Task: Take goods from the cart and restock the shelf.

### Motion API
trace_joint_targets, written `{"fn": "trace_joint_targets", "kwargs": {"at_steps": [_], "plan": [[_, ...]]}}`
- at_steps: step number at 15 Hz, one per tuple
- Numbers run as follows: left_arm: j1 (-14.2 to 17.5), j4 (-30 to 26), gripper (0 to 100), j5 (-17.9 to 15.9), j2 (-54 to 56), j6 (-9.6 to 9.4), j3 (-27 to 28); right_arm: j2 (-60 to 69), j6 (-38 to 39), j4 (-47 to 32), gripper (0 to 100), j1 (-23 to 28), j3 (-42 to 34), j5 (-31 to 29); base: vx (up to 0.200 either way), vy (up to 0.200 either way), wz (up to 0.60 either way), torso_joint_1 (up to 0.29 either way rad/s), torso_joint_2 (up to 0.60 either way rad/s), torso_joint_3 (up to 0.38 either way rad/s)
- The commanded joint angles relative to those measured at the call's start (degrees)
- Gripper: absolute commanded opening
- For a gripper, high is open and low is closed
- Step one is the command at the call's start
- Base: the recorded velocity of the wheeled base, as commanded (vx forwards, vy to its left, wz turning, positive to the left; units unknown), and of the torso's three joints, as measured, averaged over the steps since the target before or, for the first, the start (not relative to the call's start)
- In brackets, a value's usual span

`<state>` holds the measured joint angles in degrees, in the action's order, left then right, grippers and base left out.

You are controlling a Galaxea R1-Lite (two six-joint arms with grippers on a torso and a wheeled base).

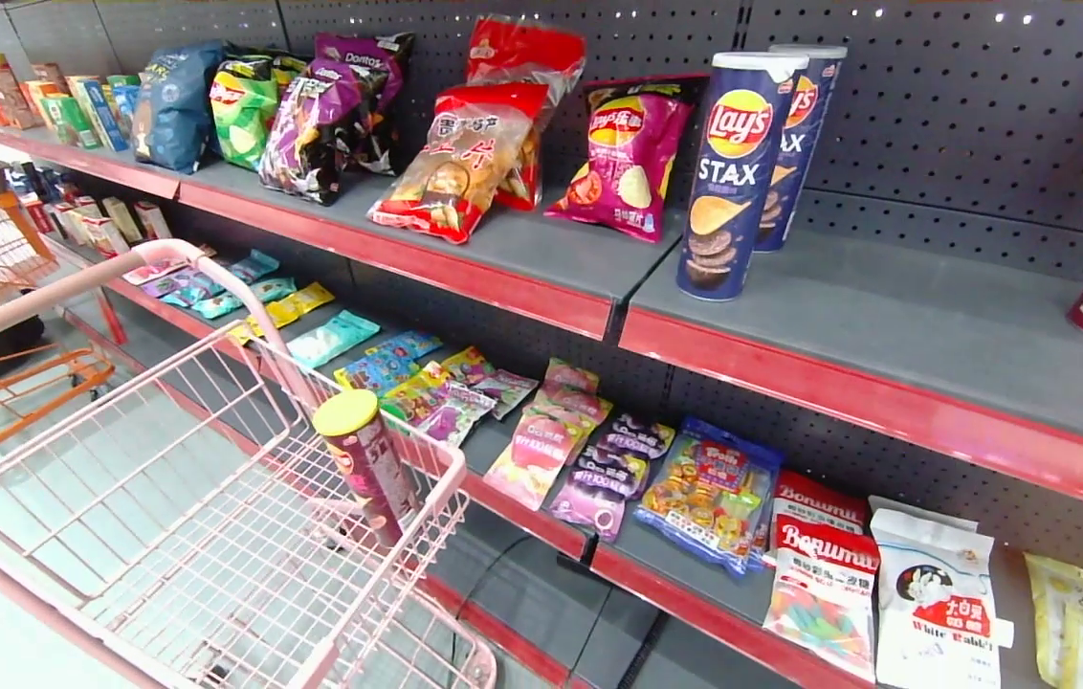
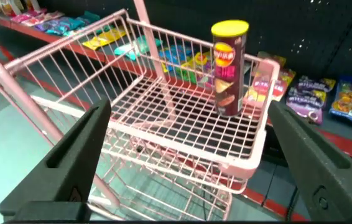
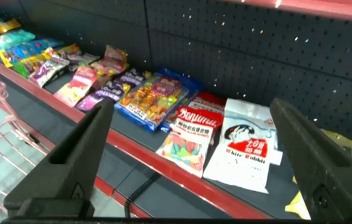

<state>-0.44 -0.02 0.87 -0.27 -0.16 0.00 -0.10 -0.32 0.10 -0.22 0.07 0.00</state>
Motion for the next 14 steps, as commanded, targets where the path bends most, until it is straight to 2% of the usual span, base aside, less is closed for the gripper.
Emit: {"fn": "trace_joint_targets", "kwargs": {"at_steps": [1, 3, 6, 7, 8, 9, 11, 13, 14], "plan": [[0.0, 0.0, 100, 0.0, -0.2, -0.02, 0.0, -0.1, 0.1, 0.0, 100, 0.0, 0.0, 0.0, 0.000, 0.000, 0.00, -0.163, 0.52, 0.359], [0.0, 0.0, 100, -0.3, -0.3, -0.19, 0.0, 0.0, 0.1, 0.0, 100, 0.0, 0.0, 0.0, 0.000, 0.000, 0.00, -0.124, 0.42, 0.281], [0.0, 0.1, 100, -2.3, -0.5, -0.11, 1.6, 0.0, 0.1, 0.0, 100, 0.0, 0.0, 0.0, 0.000, 0.000, 0.00, -0.038, 0.12, 0.082], [-1.8, -0.4, 100, -1.2, -13.4, 3.59, 17.1, 0.0, 0.0, 0.0, 100, 0.0, 0.0, 0.0, 0.000, 0.000, 0.00, 0.000, 0.00, 0.000], [-1.8, -0.2, 100, -1.0, -22.6, 7.45, 25.3, 0.0, 0.1, 0.0, 100, 0.0, 0.0, 0.0, 0.000, 0.000, 0.00, 0.000, 0.00, 0.000], [-1.8, 0.3, 100, -1.2, -32.9, 8.77, 32.5, 0.0, 0.0, 0.0, 100, 0.0, 0.0, 0.0, 0.000, 0.000, 0.00, 0.000, 0.00, 0.000], [-1.8, 5.6, 100, -2.5, -46.0, 8.68, 30.1, 0.0, 0.0, 0.0, 100, 0.0, 0.0, 0.0, 0.000, 0.000, 0.00, 0.000, 0.00, 0.000], [-0.7, 18.1, 100, -9.4, -61.0, 8.42, 27.5, -0.1, 0.0, 0.0, 100, 0.0, -0.1, 0.0, 0.000, 0.000, 0.00, 0.000, 0.00, 0.000], [1.6, 23.1, 100, -14.3, -66.8, 7.19, 26.4, 0.0, 0.0, 0.0, 100, 0.0, -0.1, 0.0, 0.000, 0.000, 0.00, 0.000, 0.00, 0.000]]}}
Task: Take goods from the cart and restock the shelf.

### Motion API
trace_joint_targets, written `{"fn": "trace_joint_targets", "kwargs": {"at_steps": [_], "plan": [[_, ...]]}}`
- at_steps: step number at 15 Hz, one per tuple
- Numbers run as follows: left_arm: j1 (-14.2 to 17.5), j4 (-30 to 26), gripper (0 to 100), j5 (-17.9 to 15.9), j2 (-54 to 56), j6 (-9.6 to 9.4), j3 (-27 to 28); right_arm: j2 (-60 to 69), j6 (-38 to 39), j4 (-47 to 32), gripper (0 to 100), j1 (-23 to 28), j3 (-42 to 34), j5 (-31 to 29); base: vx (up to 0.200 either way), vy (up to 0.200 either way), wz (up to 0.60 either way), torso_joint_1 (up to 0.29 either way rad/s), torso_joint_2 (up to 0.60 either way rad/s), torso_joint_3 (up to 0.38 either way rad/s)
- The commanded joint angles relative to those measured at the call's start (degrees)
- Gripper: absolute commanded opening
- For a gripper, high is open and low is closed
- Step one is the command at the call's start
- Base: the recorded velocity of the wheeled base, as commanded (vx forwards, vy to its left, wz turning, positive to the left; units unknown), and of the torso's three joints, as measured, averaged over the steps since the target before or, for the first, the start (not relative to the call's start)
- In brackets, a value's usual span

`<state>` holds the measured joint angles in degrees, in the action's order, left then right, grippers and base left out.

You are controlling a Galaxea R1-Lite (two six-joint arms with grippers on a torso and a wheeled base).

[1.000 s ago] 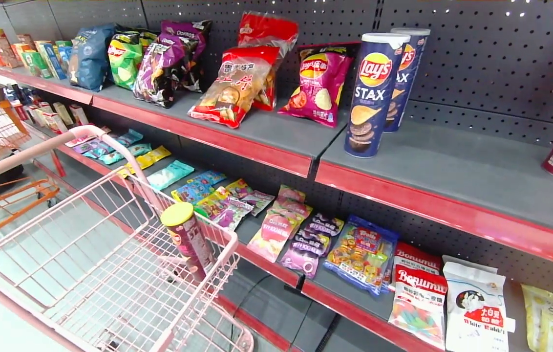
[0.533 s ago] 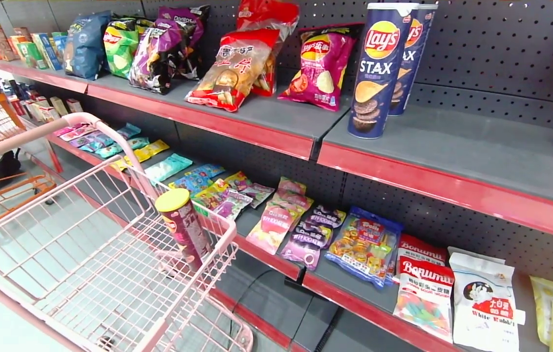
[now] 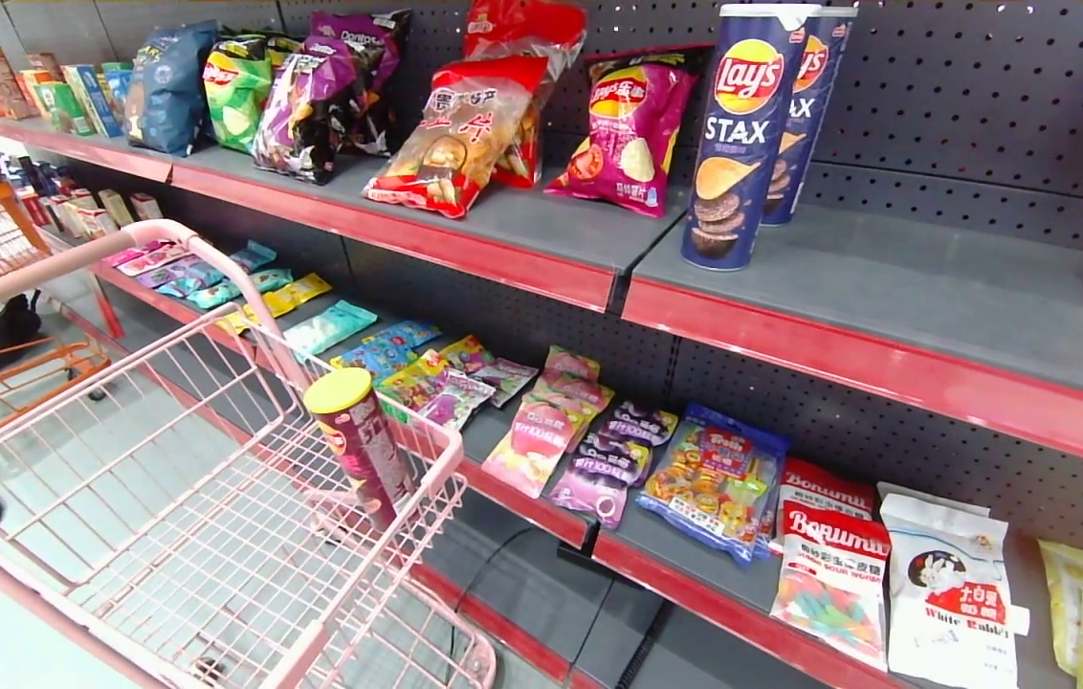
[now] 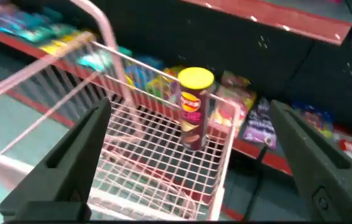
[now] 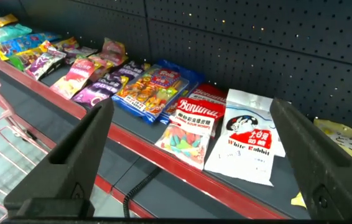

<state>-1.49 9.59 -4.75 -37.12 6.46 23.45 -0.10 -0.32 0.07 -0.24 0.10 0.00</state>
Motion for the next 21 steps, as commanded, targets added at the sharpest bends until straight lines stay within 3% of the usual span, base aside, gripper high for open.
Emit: {"fn": "trace_joint_targets", "kwargs": {"at_steps": [1, 2, 3, 4, 5, 9, 12, 14, 17, 21], "plan": [[5.4, 17.4, 100, -14.1, -36.1, -3.21, 1.2, 0.0, 0.0, 0.0, 100, 0.0, 0.0, 0.0, 0.000, 0.000, 0.00, 0.000, 0.00, 0.000], [8.8, 21.3, 100, -18.3, -41.7, -8.04, -0.6, 0.0, 0.0, 0.0, 100, 0.0, 0.0, 0.0, 0.000, 0.000, 0.00, 0.000, 0.00, 0.000], [11.7, 26.7, 100, -22.4, -47.9, -14.11, -2.4, 0.0, 0.0, 0.0, 100, 0.0, 0.0, 0.0, 0.000, 0.000, 0.00, 0.000, 0.00, 0.000], [12.9, 31.9, 100, -25.0, -52.4, -18.77, -4.1, 0.0, 0.0, 0.0, 100, 0.0, 0.0, 0.0, 0.000, 0.000, 0.00, 0.000, 0.00, 0.000], [13.0, 34.5, 100, -26.0, -54.2, -20.26, -4.8, 0.0, 0.0, 0.0, 100, 0.0, 0.0, 0.0, 0.000, 0.000, 0.00, 0.000, 0.00, 0.000], [12.6, 41.6, 100, -28.8, -63.5, -20.88, -3.9, 0.0, 0.0, 0.0, 100, 0.0, 0.0, 0.0, 0.000, 0.000, 0.00, 0.000, 0.00, 0.000], [10.1, 48.4, 100, -29.4, -68.7, -20.79, -2.1, 0.0, 0.0, 0.0, 100, 0.0, 0.0, 0.0, 0.000, 0.000, 0.00, 0.000, 0.00, 0.000], [5.7, 53.3, 100, -29.3, -73.4, -20.52, 0.7, 0.0, -0.1, 0.0, 100, 0.0, 0.0, 0.0, 0.000, 0.000, 0.00, 0.000, 0.00, 0.000], [2.3, 54.7, 100, -28.8, -77.2, -20.52, 4.1, 0.0, 0.0, 0.0, 100, 0.0, 0.0, 0.0, 0.000, 0.000, 0.00, 0.000, 0.00, 0.000], [1.4, 54.8, 100, -28.3, -81.4, -20.79, 7.9, 0.0, 0.0, 0.0, 100, 0.0, 0.0, 0.1, 0.000, 0.000, 0.00, 0.000, 0.00, 0.000]]}}
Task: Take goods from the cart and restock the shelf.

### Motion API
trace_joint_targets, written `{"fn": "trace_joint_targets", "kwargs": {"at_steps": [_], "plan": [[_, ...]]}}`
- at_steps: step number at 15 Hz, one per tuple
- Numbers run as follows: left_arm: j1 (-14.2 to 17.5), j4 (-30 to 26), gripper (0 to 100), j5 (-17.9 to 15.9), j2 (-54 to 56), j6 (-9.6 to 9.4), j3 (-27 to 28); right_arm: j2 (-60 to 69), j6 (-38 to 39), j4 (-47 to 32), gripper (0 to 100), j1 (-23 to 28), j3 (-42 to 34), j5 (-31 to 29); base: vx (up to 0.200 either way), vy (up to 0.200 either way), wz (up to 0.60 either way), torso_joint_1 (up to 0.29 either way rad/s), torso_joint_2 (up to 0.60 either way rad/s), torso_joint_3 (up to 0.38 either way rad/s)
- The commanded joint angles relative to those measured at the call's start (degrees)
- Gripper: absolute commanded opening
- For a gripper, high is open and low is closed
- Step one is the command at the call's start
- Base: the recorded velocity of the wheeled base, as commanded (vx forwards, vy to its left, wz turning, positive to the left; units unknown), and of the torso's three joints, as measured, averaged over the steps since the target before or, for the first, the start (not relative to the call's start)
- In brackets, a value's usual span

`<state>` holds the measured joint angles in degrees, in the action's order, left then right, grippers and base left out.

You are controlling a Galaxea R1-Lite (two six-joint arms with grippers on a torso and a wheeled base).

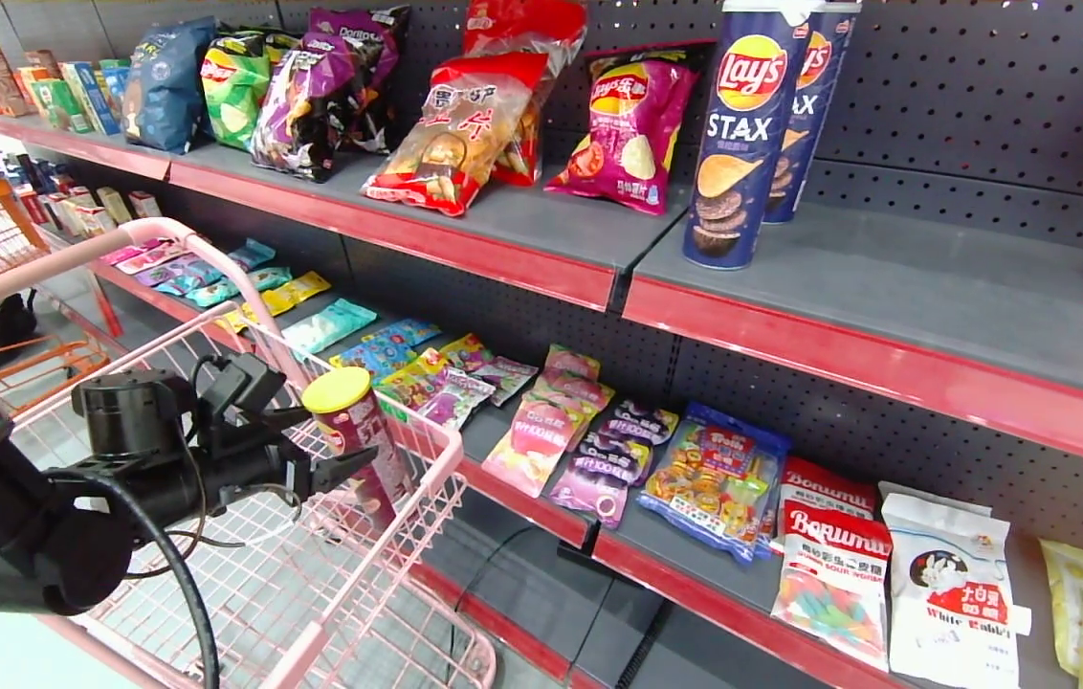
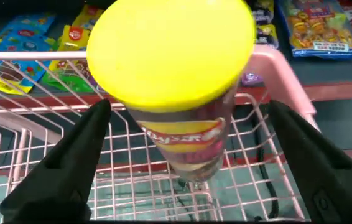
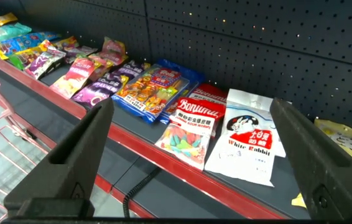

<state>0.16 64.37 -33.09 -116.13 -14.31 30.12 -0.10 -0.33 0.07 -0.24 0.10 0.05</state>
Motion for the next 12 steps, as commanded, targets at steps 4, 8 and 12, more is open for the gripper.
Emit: {"fn": "trace_joint_targets", "kwargs": {"at_steps": [4, 8, 12], "plan": [[-0.3, 0.1, 100, 1.4, -3.5, 0.16, 1.6, 0.0, 0.0, 0.0, 100, 0.0, 0.0, 0.1, 0.000, 0.000, 0.00, 0.000, 0.00, 0.000], [-0.2, 1.7, 0, 1.3, -3.7, 0.25, 1.3, 0.0, 0.0, 0.0, 100, 0.0, 0.0, 0.1, 0.000, 0.000, 0.00, 0.000, 0.00, 0.000], [2.4, 4.8, 0, 1.3, 2.8, 2.27, -2.3, 0.0, 0.0, 0.0, 100, 0.0, 0.0, 0.1, 0.000, 0.000, 0.00, 0.000, 0.00, 0.000]]}}
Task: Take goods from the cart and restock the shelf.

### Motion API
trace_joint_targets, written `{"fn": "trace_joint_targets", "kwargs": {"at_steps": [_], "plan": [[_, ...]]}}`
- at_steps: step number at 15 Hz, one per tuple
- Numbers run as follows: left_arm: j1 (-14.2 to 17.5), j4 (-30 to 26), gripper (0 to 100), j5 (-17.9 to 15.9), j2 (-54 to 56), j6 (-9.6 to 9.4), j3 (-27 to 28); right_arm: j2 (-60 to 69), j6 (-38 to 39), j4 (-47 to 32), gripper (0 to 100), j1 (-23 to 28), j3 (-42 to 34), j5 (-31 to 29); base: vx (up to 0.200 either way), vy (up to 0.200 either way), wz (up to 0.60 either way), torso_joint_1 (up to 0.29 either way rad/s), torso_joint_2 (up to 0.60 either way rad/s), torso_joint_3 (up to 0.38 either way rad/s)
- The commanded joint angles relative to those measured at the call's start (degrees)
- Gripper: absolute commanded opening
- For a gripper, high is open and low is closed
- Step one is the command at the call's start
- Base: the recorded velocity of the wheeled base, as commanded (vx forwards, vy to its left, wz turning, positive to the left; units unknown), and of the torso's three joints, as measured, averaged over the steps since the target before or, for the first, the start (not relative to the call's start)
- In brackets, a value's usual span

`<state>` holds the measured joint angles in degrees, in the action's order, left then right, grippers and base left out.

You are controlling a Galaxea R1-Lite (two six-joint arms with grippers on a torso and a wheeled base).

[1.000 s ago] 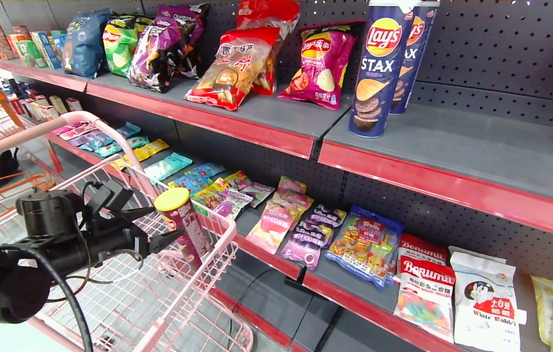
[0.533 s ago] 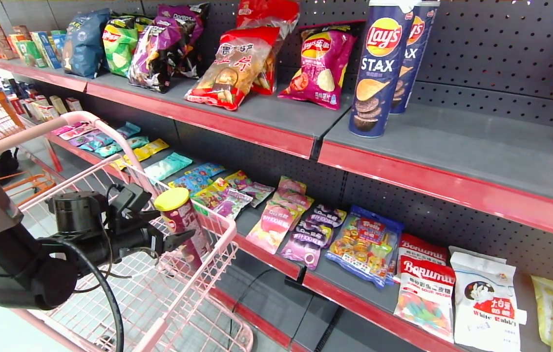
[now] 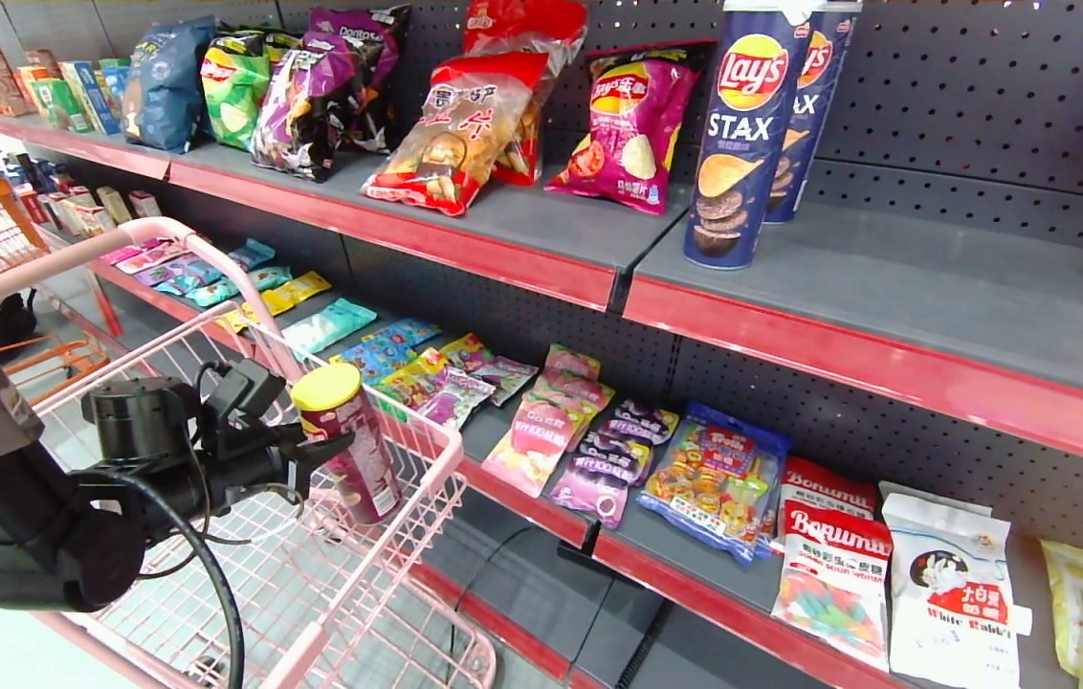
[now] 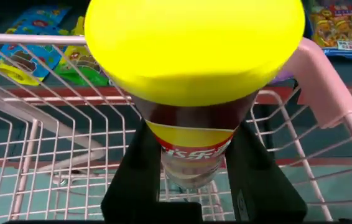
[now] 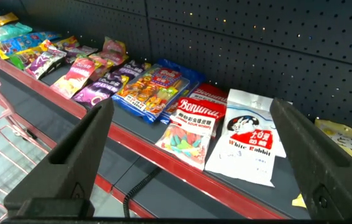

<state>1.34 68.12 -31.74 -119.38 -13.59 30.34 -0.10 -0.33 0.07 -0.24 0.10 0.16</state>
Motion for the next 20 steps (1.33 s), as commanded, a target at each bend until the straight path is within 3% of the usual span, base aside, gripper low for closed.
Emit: {"fn": "trace_joint_targets", "kwargs": {"at_steps": [1, 3, 5, 8, 10, 15, 18, 20], "plan": [[1.3, 0.7, 0, 0.4, 11.2, 5.16, -4.5, 0.0, 0.0, 0.0, 100, 0.0, 0.0, 0.0, 0.000, 0.000, 0.00, 0.000, 0.00, 0.000], [1.4, -2.2, 0, 3.1, 22.3, 9.64, -8.5, 0.0, 0.0, 0.0, 100, 0.0, 0.0, 0.0, 0.000, 0.000, 0.00, 0.000, 0.00, 0.000], [1.5, -7.9, 0, 3.2, 31.7, 9.73, -9.2, 0.0, 0.0, 0.0, 100, 0.0, 0.0, 0.0, 0.000, 0.000, 0.00, 0.000, 0.00, 0.000], [1.5, -31.3, 0, 3.6, 53.1, 9.90, -5.5, 0.0, 0.0, 0.0, 100, 0.0, 0.0, 0.0, 0.000, 0.000, 0.00, 0.000, 0.00, 0.000], [1.5, -44.6, 0, 3.7, 65.3, 13.07, -3.5, 0.0, 0.0, 0.0, 100, 0.0, 0.0, 0.0, 0.000, 0.000, 0.00, 0.000, 0.00, 0.000], [1.3, -64.9, 0, 3.6, 85.5, 13.77, -2.7, -0.1, -0.1, 0.0, 100, 0.0, 0.0, -0.2, 0.000, 0.000, 0.00, 0.000, 0.00, 0.000], [2.4, -67.0, 0, 18.0, 88.7, 13.50, -3.8, -0.1, -0.1, 0.0, 100, 0.0, -0.1, -0.2, 0.000, 0.000, 0.00, 0.000, 0.00, 0.000], [2.4, -66.9, 0, 20.9, 89.9, 13.42, -5.6, 0.0, -0.1, 0.0, 100, 0.0, 0.0, -0.2, 0.000, 0.000, 0.00, 0.076, -0.27, -0.171]]}}
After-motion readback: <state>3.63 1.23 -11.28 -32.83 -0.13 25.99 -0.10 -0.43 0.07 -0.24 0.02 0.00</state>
